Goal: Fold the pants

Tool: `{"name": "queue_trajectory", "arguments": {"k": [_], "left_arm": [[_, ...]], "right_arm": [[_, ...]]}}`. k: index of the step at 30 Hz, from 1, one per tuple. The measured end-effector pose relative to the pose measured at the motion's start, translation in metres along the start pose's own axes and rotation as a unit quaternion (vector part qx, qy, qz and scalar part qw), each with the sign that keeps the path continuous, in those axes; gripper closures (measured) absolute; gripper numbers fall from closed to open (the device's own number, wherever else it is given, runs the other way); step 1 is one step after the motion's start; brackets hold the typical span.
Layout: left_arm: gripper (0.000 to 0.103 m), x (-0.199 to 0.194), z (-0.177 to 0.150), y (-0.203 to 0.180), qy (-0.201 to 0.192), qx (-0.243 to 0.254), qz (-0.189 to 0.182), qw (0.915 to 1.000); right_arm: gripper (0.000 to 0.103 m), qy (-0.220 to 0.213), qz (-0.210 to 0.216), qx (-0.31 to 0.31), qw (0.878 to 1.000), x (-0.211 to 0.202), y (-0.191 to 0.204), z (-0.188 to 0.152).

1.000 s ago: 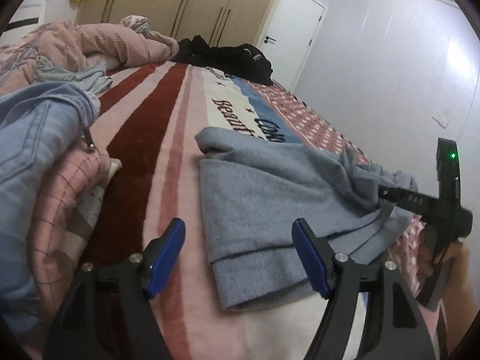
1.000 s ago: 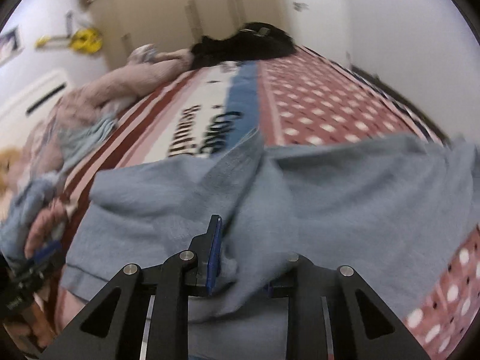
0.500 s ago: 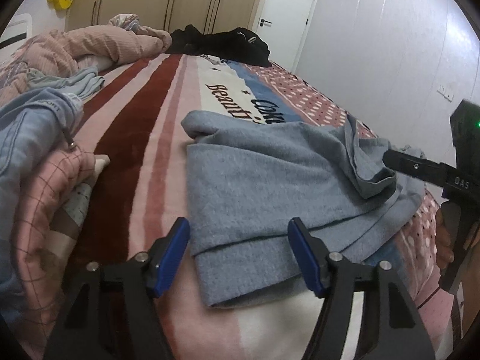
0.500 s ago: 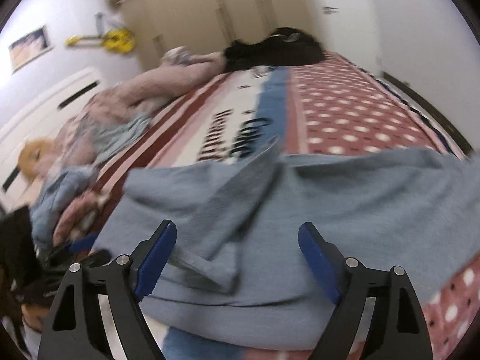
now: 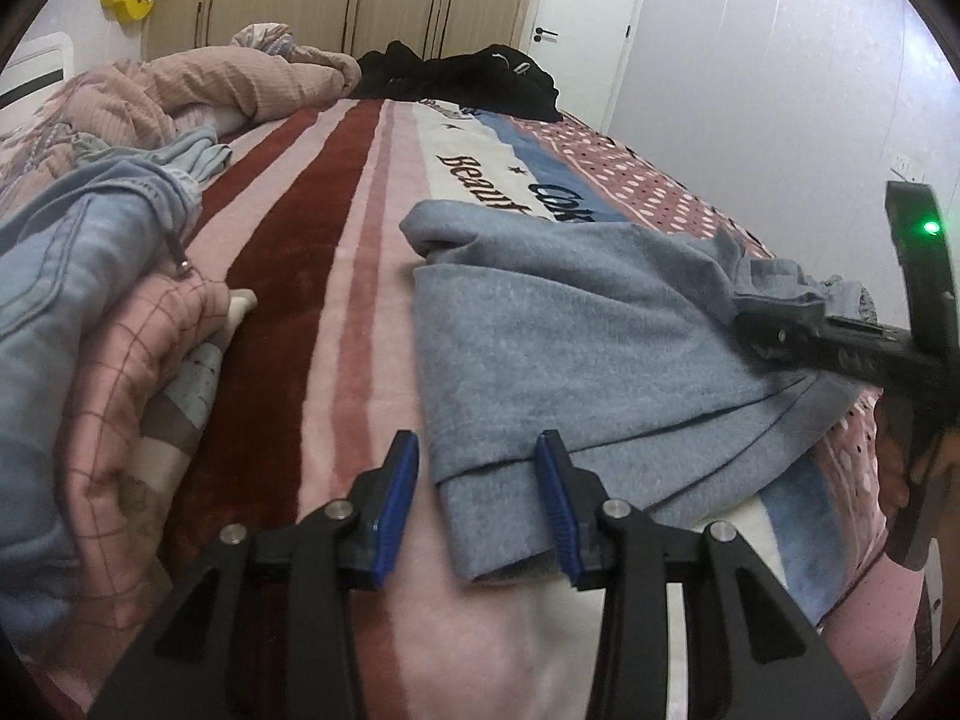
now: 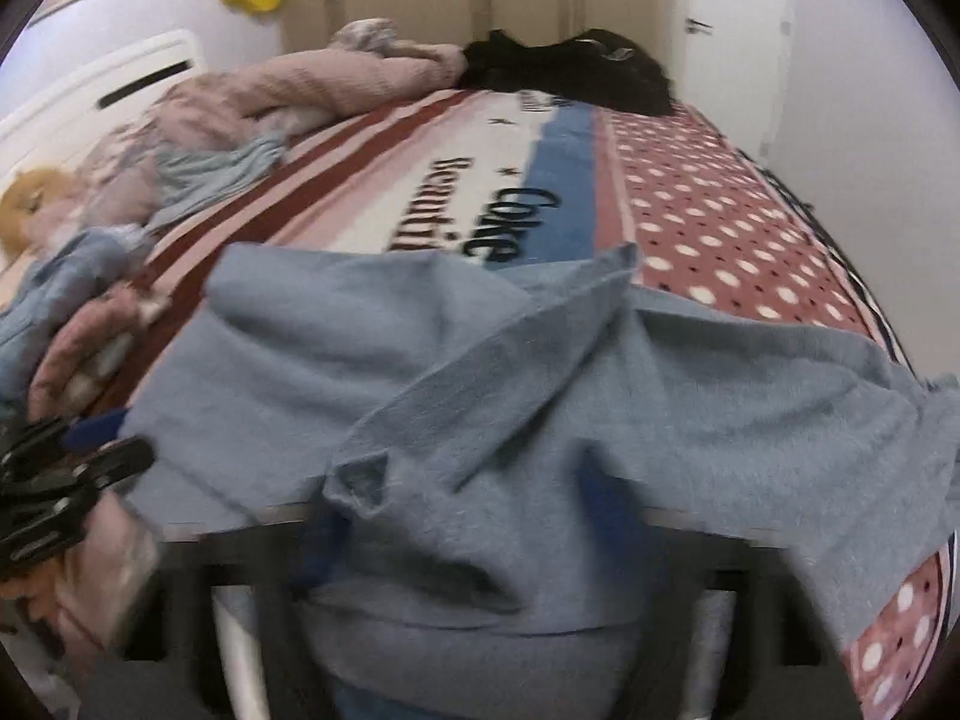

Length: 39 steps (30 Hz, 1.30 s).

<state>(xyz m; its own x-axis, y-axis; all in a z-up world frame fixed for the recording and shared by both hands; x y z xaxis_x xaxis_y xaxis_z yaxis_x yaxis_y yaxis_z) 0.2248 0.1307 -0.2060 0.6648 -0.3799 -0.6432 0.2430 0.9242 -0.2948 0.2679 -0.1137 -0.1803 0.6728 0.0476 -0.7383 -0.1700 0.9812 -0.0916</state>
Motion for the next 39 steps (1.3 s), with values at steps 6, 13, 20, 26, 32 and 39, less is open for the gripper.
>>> {"name": "queue_trajectory", "arguments": {"k": [6,13,20,26,32,39], "left_arm": [[0.066,-0.004,-0.001,0.005,-0.003,-0.008,-0.004,1.0000],[0.064,-0.005,-0.001,0.004,-0.007,-0.012,-0.003,0.9999],[0.061,0.003,-0.001,-0.002,0.011,0.010,0.007,0.9999],[0.061,0.005,-0.003,0.001,0.013,0.021,0.029,0.9993],[0.067,0.009,-0.003,-0.003,0.009,0.046,0.047,0.9978],[0.065,0.004,-0.012,-0.005,0.039,0.058,0.032,0.9970]], "right_arm": [[0.093,0.001,-0.018,0.075,0.997,0.003,-0.056,0.004],[0.035,0.036,0.035,0.095,0.994,0.012,-0.076,0.002],[0.096,0.070,0.107,0.102,0.987,0.018,-0.072,-0.009],[0.097,0.050,0.102,0.122,0.986,0.000,-0.081,-0.010],[0.063,0.053,0.065,0.116,0.990,-0.006,-0.090,-0.017],[0.062,0.034,0.071,0.097,0.992,-0.024,-0.082,-0.011]]}}
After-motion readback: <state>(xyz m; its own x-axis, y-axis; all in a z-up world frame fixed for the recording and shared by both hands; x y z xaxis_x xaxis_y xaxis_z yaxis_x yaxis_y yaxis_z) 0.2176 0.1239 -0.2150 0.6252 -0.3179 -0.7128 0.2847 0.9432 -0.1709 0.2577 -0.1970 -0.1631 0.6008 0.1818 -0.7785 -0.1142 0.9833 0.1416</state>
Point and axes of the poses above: each gripper's, at about its wrist camera, not at the fingertips, and x roughly the way its jaws point, y to its left, z to its top, the point moved 6 cm from there along x, roughly the way its jaws point, and after that the axes turned 10 degrees about -z, right-handed, at the moved point
